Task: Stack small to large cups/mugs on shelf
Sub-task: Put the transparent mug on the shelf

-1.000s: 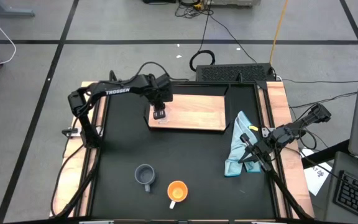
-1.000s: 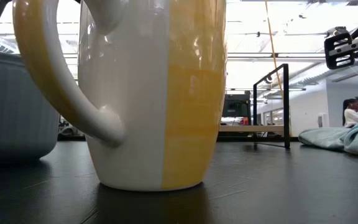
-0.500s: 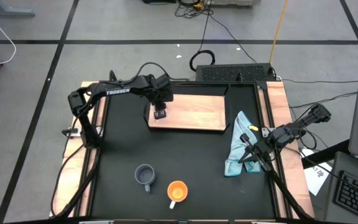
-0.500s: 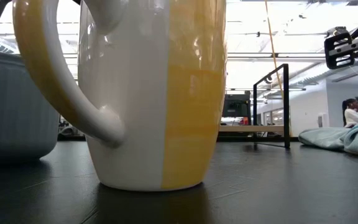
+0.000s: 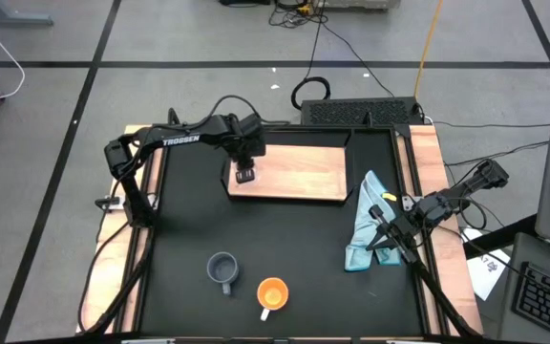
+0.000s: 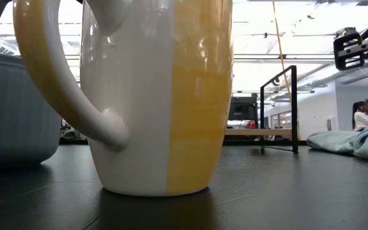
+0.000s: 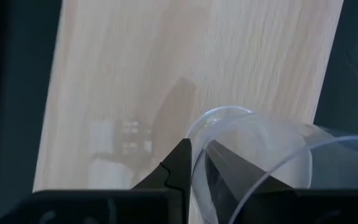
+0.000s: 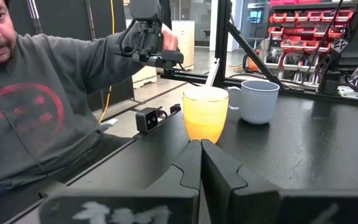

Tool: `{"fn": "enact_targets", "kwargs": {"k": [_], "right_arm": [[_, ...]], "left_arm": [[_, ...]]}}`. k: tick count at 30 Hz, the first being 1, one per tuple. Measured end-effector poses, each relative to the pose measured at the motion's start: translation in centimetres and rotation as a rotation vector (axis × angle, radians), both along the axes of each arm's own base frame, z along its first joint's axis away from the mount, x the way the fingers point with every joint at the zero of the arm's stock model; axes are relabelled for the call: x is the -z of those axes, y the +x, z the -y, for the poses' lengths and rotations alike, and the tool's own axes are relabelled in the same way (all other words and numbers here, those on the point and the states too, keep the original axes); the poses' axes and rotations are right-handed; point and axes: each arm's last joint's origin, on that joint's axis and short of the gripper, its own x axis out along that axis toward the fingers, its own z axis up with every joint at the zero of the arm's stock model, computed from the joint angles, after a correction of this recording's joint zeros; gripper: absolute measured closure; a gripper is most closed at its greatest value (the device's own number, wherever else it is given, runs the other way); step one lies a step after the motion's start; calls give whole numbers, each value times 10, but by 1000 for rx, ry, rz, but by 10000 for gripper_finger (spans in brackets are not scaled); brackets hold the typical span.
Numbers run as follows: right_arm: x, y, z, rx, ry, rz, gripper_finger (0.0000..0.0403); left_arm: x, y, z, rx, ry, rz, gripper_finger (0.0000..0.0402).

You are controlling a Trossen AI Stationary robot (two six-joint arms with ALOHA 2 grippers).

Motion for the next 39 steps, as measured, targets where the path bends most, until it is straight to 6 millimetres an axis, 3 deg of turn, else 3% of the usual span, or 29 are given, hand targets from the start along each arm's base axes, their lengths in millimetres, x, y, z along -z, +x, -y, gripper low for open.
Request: {"fn": "enact_targets", "kwargs": {"k": [32,39], "right_arm": [[0,0,0,-1,-7,5,403],[0,0,0,0,-7,5,403]], "left_arm": [[2,-2,-2,-2,-15,-2,356],[2,-5,-6,3,-82,32,394]]}}
